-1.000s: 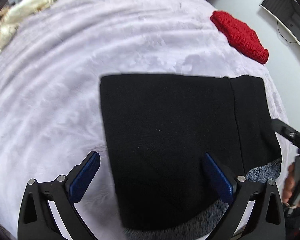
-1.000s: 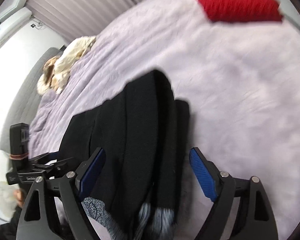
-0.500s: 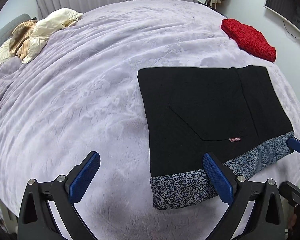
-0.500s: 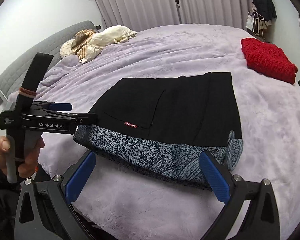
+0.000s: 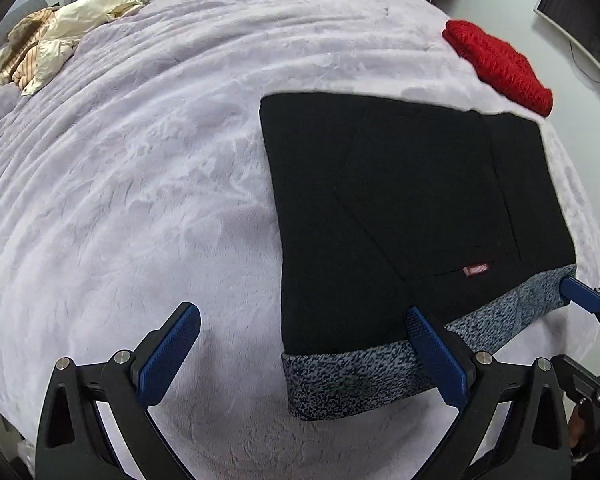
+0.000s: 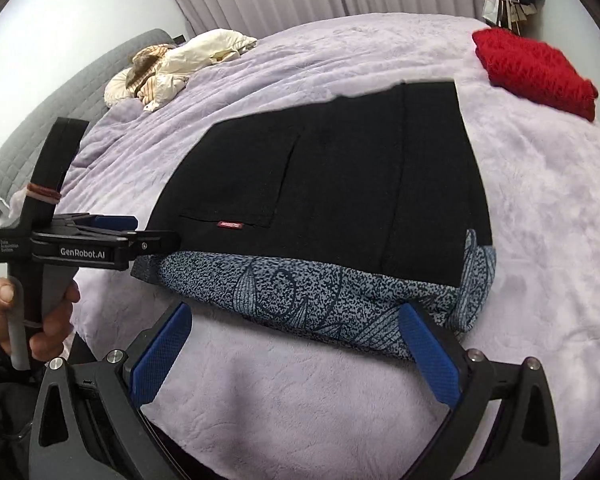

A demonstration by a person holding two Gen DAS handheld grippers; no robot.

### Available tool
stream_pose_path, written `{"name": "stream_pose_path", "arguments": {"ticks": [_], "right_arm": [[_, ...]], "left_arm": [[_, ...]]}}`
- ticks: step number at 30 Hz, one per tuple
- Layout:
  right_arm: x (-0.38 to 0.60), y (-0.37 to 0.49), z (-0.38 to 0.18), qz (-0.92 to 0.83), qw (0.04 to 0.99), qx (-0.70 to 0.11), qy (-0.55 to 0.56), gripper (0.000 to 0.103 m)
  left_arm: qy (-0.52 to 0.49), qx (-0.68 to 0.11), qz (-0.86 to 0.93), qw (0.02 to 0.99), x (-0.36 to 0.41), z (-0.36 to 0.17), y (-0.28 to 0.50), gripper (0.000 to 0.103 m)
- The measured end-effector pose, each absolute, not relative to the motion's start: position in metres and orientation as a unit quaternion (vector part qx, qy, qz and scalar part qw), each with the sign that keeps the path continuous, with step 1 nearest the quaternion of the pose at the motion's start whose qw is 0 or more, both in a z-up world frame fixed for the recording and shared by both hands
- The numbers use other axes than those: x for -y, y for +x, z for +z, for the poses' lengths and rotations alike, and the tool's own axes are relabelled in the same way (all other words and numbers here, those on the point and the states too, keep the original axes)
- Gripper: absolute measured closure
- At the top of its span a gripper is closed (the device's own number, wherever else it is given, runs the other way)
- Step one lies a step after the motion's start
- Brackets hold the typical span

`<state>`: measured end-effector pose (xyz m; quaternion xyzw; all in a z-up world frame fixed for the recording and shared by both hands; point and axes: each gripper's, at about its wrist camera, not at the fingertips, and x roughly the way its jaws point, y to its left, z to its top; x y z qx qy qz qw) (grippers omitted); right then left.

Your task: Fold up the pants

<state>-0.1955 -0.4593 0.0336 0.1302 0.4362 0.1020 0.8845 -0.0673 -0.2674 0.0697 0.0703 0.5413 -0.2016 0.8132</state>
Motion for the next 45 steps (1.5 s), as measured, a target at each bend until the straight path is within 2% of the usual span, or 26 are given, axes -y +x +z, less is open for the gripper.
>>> {"name": "stream_pose_path", "arguments": {"ticks": [6, 14, 18, 24, 29, 35, 39, 42, 45], "right_arm": [[0.466, -0.166, 0.075, 0.114, 0.909, -0.390, 0.099, 0.000], [0.481, -0.100, 0.033, 0.117, 0.862, -0.477, 0.127, 0.000], [0.475, -0.105, 0.034, 0.124, 0.870, -0.466, 0.101, 0.000], [0.485, -0.094, 0.065, 0.111, 0.902, -0.405, 0.100, 0.000], [0.489, -0.051, 0.057, 0.092, 0.888, -0.443, 0.079, 0.000], [0.490, -0.031, 0.032, 0.080, 0.870, -0.482, 0.067, 0.000], [0.495, -0.028, 0.009, 0.061, 0.853, -0.515, 0.063, 0.000], [0.495, -0.035, 0.029, 0.036, 0.870, -0.488, 0.059, 0.000], [0.476, -0.044, 0.050, 0.046, 0.889, -0.454, 0.029, 0.000]], "left_arm": [[0.080, -0.522, -0.161, 0.834, 0.291, 0.091, -0.026, 0.000], [0.093, -0.542, -0.128, 0.825, 0.306, 0.067, -0.002, 0.000], [0.105, -0.534, -0.131, 0.829, 0.307, 0.068, -0.007, 0.000], [0.055, -0.525, -0.119, 0.841, 0.297, 0.093, 0.031, 0.000], [0.046, -0.551, -0.087, 0.829, 0.296, 0.073, 0.066, 0.000], [0.074, -0.559, -0.088, 0.821, 0.302, 0.052, 0.069, 0.000], [0.058, -0.561, -0.099, 0.820, 0.300, 0.052, 0.069, 0.000], [0.046, -0.514, -0.112, 0.849, 0.301, 0.082, 0.062, 0.000], [0.086, -0.498, -0.077, 0.859, 0.310, 0.087, 0.064, 0.000]]}}
